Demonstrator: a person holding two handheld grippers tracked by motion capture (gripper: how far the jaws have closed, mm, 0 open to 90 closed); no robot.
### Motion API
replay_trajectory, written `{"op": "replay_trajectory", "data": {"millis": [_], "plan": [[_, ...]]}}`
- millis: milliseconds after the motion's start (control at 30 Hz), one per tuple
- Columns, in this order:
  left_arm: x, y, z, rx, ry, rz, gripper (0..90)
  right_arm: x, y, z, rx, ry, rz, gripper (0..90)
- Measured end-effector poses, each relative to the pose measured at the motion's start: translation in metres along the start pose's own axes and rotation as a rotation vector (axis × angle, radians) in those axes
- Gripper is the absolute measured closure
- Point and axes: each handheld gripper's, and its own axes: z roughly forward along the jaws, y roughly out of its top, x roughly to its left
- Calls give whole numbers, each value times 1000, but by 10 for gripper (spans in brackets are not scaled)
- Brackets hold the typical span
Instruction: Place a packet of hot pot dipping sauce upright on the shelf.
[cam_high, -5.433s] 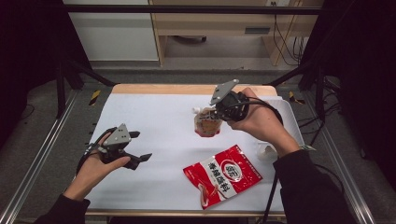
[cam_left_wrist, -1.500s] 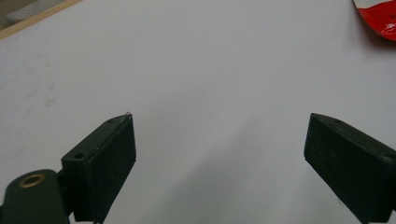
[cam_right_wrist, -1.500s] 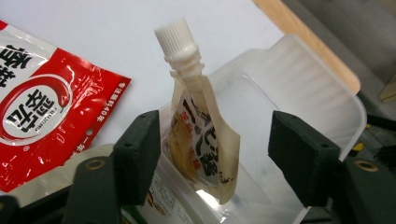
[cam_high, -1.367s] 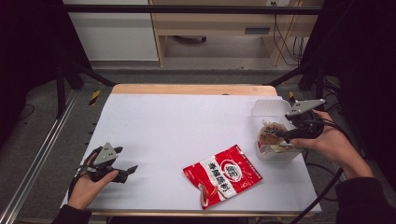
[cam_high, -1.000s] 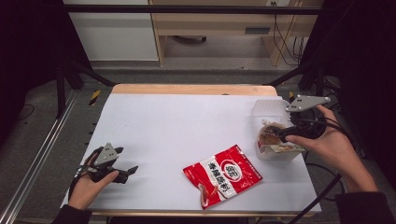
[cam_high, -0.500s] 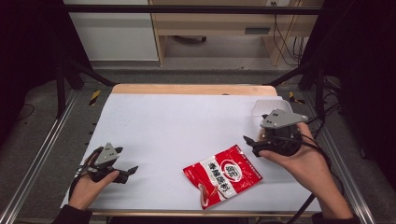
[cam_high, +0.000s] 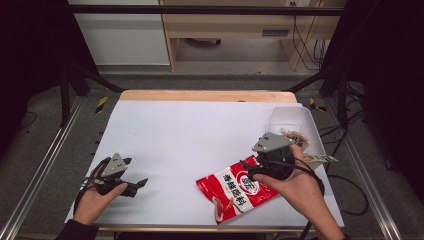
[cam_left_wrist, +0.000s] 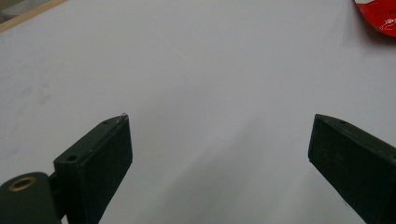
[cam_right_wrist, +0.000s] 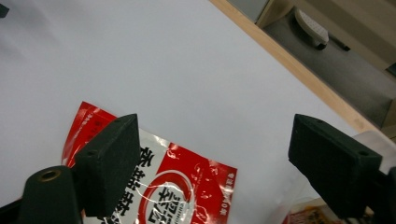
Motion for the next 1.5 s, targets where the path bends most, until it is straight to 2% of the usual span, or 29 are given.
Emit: {"op": "replay_trajectory", "data": {"millis": [100,200,400,533,800,967,1033,1100,1267,1333,1500], "plan": [[1,0,0,-1,-1,-1,62,5,-7,6,8,12,36,143],[1,0,0,-2,0,-2,62,8,-10,8,13,11,45,146],[0,0,0,-2,-2,2,62,19,-25,13,31,-8,62,201],[0,0,0,0,-1,5,62,21,-34,15,43,-15,80,230],[0,1,0,0,2,7,62,19,-59,17,70,-49,139,263],[-2,0,2,9,-2,17,62,18,-85,19,120,-73,162,246],[-2,0,2,9,-5,16,62,18,-89,20,122,-69,177,245],[-2,0,2,11,-3,15,62,16,-99,25,147,-55,200,232],[-3,0,2,12,-5,17,62,10,-114,32,179,-52,240,212],[-3,0,3,14,-7,18,62,8,-125,36,205,-48,259,196],[-4,0,4,19,-16,21,62,5,-136,40,224,-24,301,162]]}}
